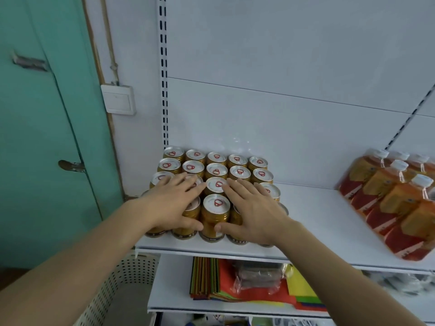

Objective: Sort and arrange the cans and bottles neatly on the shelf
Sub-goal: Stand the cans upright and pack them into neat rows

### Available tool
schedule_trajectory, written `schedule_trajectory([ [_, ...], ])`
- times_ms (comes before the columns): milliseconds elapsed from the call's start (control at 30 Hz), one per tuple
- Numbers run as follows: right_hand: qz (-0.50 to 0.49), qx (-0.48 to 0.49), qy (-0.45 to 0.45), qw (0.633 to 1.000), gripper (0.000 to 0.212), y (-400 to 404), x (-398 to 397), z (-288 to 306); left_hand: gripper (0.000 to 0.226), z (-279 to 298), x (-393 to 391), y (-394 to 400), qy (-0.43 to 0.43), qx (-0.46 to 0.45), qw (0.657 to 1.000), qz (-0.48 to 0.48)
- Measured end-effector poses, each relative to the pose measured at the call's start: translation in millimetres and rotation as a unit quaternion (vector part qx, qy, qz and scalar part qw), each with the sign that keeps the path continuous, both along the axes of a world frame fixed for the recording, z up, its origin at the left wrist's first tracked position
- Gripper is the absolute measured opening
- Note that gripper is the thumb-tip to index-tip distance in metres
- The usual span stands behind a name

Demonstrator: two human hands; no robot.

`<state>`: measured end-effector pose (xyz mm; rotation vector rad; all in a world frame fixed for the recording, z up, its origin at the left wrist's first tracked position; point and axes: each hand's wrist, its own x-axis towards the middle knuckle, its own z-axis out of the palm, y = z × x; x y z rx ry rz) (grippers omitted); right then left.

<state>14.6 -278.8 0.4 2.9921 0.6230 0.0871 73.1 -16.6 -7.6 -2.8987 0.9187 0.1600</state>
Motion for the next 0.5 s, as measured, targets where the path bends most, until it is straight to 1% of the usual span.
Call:
schedule_trajectory([
  [67,-0.006,-0.006,0.0,1.0,0.108,4.7,2.9,-2.5,0.116,-4.6,-0.7,-0.4,-0.009,-0.004,1.0,-0.01],
  [167,-0.008,-0.015,0.003,1.0,0.105,4.7,5.7,-2.9,0.115,-6.1,-0.6,-0.7,-0.019,-0.009,1.0,-0.017],
  [233,-0.002,-0.021,0.006,1.0,0.107,5.5,6.0,-2.5,0.121,-2.2,-1.2,1.1,-0.011,-0.019,1.0,-0.017],
  [367,0.027,-0.001,0.007,1.0,0.114,23.0,12.5,8.3,0.141,12.7,-4.2,19.0,-0.009,-0.067,0.998,0.013],
  [433,0.062,0.007,-0.007,0.998,0.113,40.0,17.7,10.8,0.145,18.3,-2.5,37.7,-0.015,-0.05,0.998,0.04],
  [500,0.091,-0.002,-0.007,0.996,0.112,55.0,22.1,9.4,0.146,19.9,-1.4,53.9,0.006,-0.013,0.998,0.066],
])
